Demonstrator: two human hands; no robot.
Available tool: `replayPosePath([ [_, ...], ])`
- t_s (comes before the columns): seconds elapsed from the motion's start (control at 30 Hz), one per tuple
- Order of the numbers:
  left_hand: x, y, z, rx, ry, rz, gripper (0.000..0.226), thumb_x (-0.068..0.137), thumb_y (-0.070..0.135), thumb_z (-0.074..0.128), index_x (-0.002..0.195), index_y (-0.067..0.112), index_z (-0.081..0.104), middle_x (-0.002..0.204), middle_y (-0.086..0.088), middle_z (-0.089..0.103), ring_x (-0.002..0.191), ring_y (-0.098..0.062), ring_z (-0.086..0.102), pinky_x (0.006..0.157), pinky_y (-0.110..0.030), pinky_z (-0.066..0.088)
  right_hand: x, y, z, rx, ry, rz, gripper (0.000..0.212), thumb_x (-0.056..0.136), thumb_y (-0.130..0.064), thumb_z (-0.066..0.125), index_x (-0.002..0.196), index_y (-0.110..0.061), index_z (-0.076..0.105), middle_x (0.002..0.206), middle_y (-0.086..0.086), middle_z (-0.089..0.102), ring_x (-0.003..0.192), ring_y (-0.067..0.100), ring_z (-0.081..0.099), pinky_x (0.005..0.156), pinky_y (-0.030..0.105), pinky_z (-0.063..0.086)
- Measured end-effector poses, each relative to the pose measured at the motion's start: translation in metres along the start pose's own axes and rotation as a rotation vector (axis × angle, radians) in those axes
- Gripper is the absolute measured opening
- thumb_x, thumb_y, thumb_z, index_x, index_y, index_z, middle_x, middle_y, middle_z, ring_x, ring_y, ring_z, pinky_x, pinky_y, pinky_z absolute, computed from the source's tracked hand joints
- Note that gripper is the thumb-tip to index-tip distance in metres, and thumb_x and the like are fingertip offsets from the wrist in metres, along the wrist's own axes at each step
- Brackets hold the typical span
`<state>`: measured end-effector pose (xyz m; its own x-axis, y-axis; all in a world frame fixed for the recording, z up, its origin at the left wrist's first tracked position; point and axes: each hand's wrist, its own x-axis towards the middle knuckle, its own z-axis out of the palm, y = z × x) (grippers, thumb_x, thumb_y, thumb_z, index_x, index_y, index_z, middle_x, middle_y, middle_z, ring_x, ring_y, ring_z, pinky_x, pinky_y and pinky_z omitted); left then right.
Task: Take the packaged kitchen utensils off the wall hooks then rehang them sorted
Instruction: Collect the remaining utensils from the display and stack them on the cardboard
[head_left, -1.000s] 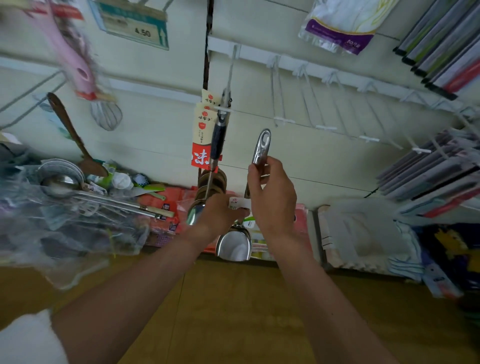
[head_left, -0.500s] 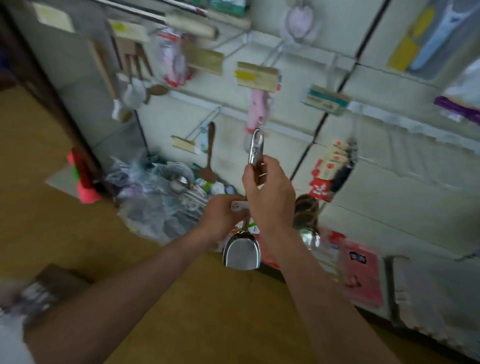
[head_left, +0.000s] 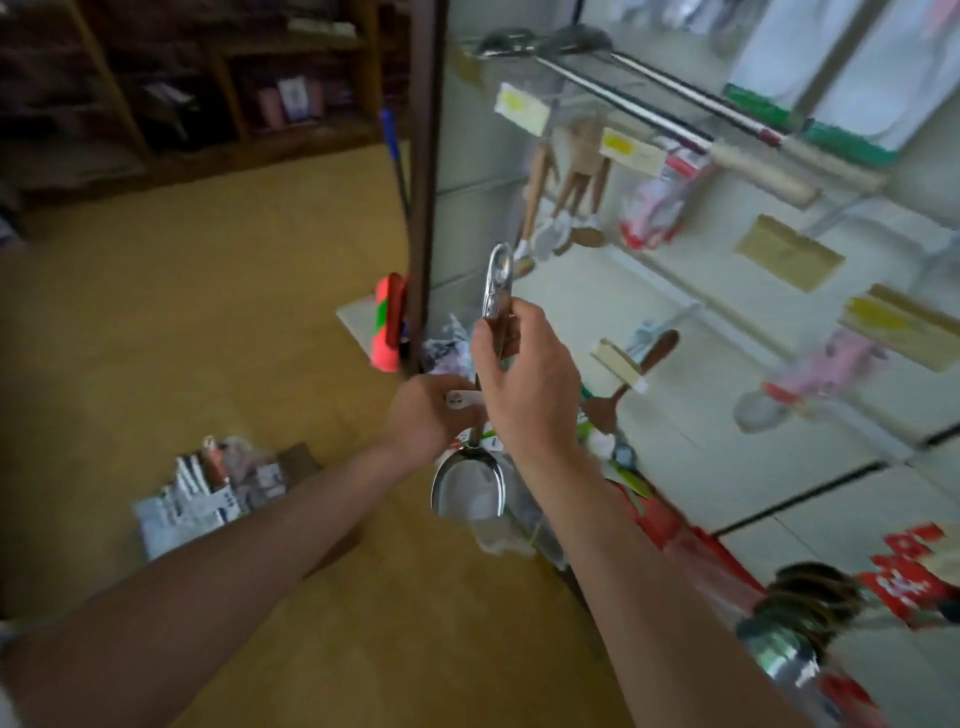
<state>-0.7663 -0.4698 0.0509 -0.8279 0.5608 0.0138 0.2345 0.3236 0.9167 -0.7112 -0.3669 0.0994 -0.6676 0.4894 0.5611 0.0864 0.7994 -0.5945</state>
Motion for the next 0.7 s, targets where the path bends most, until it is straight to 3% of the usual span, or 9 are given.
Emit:
replayPosePath([
  [0.1,-0.004,-0.013,-0.036,0.008,0.083,-0.046,0.012,0.081,0.015,0.075,0.075,0.005,0.073,0.056,-0.001,0.064,0.054,0.003,0.046,0.050,-0.016,0.035,0.002,-0.026,0.029,0.068,-0.077,-0.027,0.033,0.095,-0.040,0.055,0.113,-0.012,0.063,0.095,0.000,0.071,0.082,0.018,0.066,0.069,0.034,0.051],
  [0.27,-0.021,-0.039,-0.093,0.022,0.137,-0.110,0.031,0.084,0.007,0.068,0.057,0.022,0.061,0.045,0.015,0.056,0.045,0.004,0.047,0.046,-0.013,0.031,-0.006,-0.074,0.079,0.112,-0.101,-0.103,0.032,0.094,-0.032,0.063,0.113,-0.007,0.064,0.096,0.004,0.071,0.084,0.021,0.065,0.070,0.026,0.043],
  [0.4,-0.041,-0.059,-0.141,0.017,0.200,-0.169,0.040,0.083,0.006,0.066,0.050,0.025,0.053,0.041,0.014,0.050,0.041,0.000,0.040,0.043,-0.016,0.027,-0.019,-0.117,0.120,0.217,-0.150,-0.105,0.027,0.093,-0.029,0.064,0.110,-0.008,0.064,0.094,0.002,0.071,0.083,0.020,0.065,0.071,0.030,0.049],
  [0.7,-0.090,-0.105,-0.266,-0.023,0.301,-0.311,0.040,0.082,0.012,0.068,0.048,0.029,0.055,0.038,0.015,0.043,0.039,-0.003,0.034,0.042,-0.015,0.026,-0.049,-0.226,0.203,0.310,-0.244,-0.175,0.035,0.093,-0.040,0.055,0.109,-0.011,0.063,0.092,-0.002,0.068,0.081,0.016,0.065,0.070,0.038,0.053],
])
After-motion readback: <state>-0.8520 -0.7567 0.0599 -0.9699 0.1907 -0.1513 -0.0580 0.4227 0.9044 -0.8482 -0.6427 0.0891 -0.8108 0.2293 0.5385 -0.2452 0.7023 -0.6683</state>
